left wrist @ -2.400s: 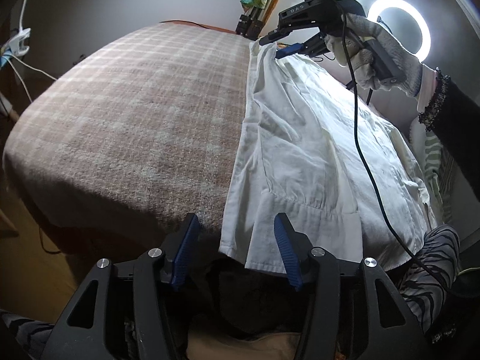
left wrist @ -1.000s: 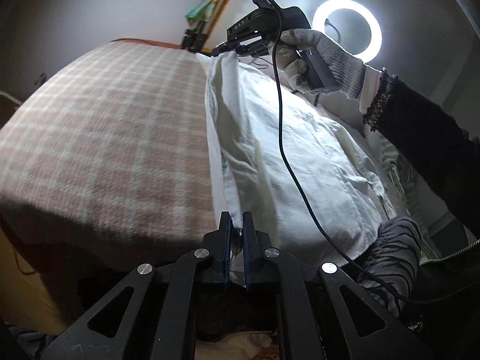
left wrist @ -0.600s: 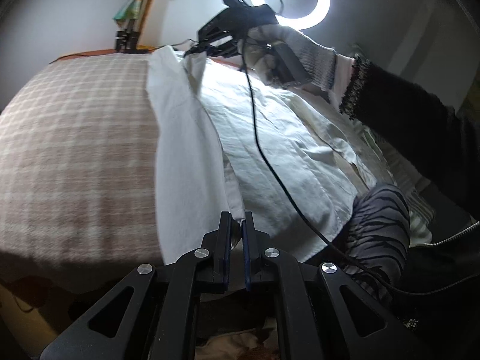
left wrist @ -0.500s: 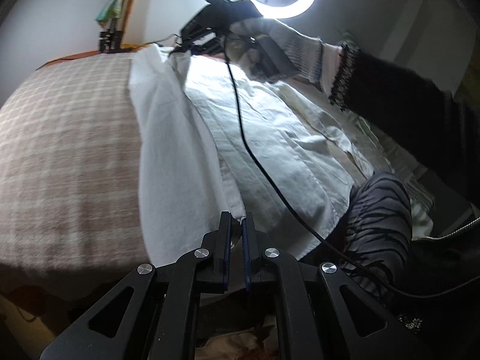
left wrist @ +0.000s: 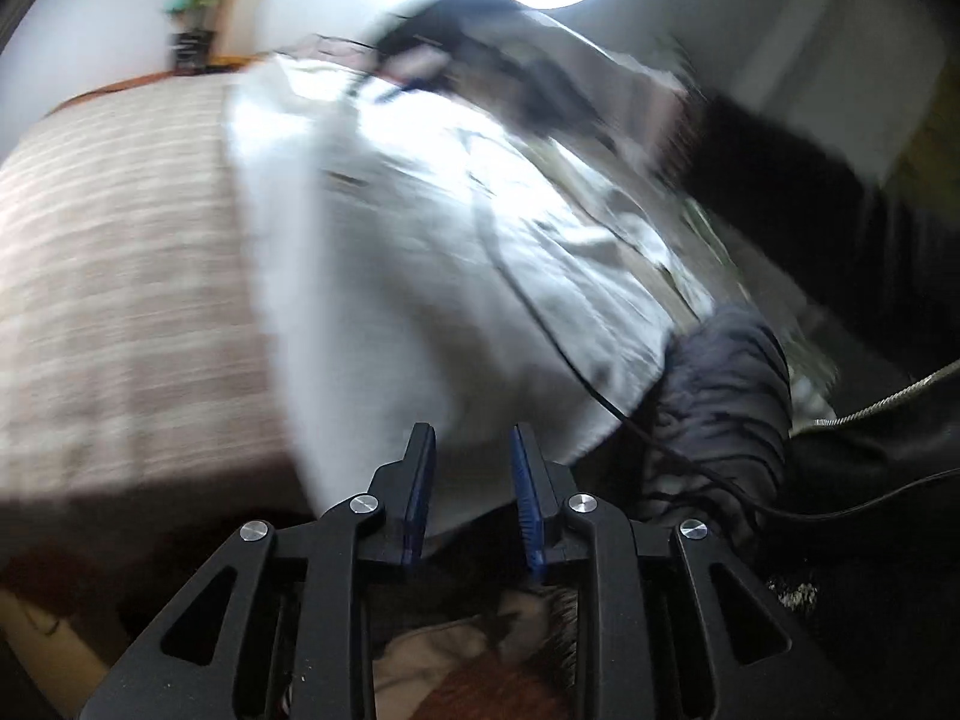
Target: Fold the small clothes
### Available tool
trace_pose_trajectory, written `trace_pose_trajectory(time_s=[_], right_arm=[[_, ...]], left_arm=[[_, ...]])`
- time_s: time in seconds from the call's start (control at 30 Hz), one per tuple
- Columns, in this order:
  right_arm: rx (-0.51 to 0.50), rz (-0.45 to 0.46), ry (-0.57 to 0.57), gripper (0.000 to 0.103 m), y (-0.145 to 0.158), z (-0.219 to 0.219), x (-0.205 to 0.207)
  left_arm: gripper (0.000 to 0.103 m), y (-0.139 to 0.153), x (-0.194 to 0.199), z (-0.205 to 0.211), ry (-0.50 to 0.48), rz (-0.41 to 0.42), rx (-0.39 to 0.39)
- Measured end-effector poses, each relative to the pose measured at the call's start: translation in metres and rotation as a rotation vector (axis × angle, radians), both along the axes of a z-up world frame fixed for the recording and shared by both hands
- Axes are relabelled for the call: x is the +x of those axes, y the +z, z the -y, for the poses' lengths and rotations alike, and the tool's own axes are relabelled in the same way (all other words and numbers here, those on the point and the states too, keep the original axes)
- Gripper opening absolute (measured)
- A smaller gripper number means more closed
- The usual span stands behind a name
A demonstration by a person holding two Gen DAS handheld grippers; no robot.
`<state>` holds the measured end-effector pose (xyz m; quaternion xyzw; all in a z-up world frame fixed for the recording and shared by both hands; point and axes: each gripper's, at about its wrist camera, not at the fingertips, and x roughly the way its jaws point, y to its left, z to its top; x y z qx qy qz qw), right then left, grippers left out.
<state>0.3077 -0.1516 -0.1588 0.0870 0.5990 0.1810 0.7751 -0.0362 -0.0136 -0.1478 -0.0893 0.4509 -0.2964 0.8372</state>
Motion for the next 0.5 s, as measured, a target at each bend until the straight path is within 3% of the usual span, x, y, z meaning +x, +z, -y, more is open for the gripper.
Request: trace_pose_trajectory(time_s=[0.2, 0.33, 0.4, 0.5], right_arm=[[0.158, -0.033, 0.055, 0.040, 0.008, -0.003, -0.069], [0.257, -0.065, 0.139, 0.042, -0.004, -0.020, -0.129], [0.286, -0.071, 0.165, 0.049, -0.012, -0.027, -0.154], [0.332, -0.073, 0.182, 0.052, -0.027, -0.037, -0.182]], left_arm=[[0.024, -0.001, 0.004, -0.055, 0.148, -0.004, 0.033], [0.024, -0.008, 0.016, -0.061, 0.176, 0.005, 0.040], [0.024, -0.010, 0.022, -0.061, 0.177, 0.006, 0.039], [0.024, -0.011, 0.030, -0.055, 0.164, 0.018, 0.050]])
